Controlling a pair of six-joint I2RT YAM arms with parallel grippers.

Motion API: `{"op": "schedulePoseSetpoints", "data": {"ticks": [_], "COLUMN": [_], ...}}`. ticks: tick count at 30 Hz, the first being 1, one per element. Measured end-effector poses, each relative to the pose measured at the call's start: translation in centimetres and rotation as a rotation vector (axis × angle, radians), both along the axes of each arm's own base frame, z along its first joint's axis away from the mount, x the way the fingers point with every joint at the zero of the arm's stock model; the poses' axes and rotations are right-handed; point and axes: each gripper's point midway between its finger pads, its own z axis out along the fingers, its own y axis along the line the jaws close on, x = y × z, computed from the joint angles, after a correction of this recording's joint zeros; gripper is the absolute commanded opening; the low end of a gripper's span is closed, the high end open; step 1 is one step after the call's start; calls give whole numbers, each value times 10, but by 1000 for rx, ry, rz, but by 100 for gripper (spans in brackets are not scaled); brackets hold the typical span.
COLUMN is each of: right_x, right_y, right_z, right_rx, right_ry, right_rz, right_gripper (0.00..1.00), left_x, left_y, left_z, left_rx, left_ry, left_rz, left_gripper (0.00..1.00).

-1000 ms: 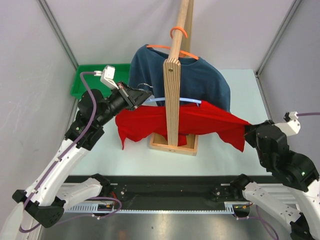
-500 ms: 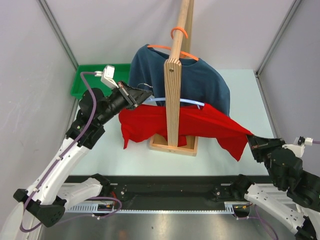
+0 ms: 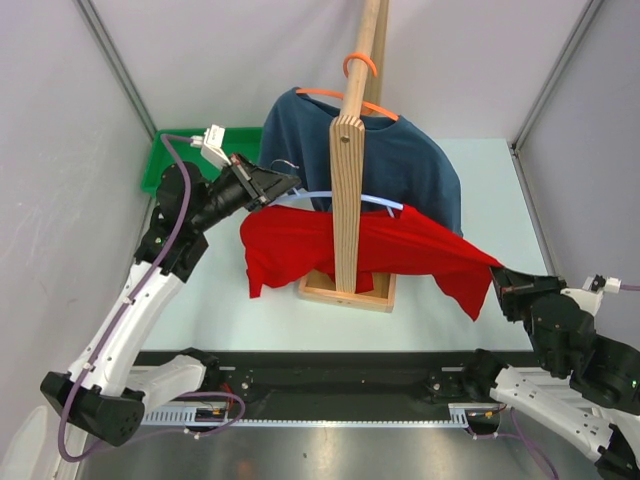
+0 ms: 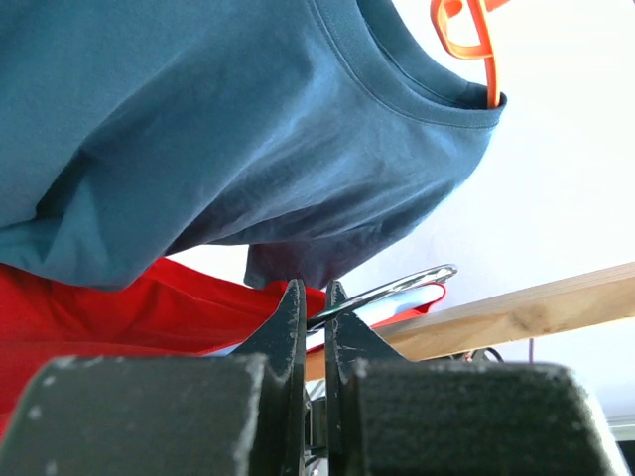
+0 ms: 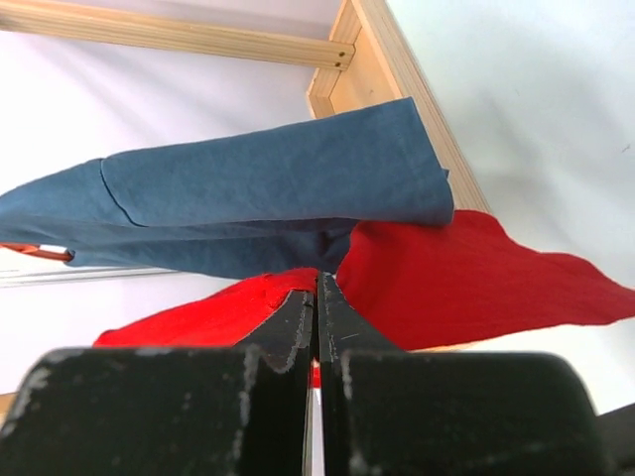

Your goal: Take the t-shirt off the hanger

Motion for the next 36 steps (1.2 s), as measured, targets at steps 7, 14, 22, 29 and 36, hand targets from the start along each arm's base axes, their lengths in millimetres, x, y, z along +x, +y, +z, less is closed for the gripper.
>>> {"op": "schedulePoseSetpoints", "data": {"ticks": [7,14,22,29,36], "right_x": [8,43,43,36,35], "right_y": [8,70,136,147,165], "right_z": [13,15,14,80,91], "right_rx": [-360,-822,-973,-904,-914], "right_ry": [-16,-16,-129,-296,-377], "right_rz": [121,386,754,774,845], "right_gripper": [0,0,76,80,73], "left_x": [6,18,14,0,-7], "left_y": [4,12,3,-8,-5], "left_z": [6,29,21,20,29], "left_rx": [19,88,233,300,298], "left_ry": [-29,-164,-234,-265,-273], "left_rz": [-5,58,88,58,54], "left_gripper": [0,0,0,0,0]}}
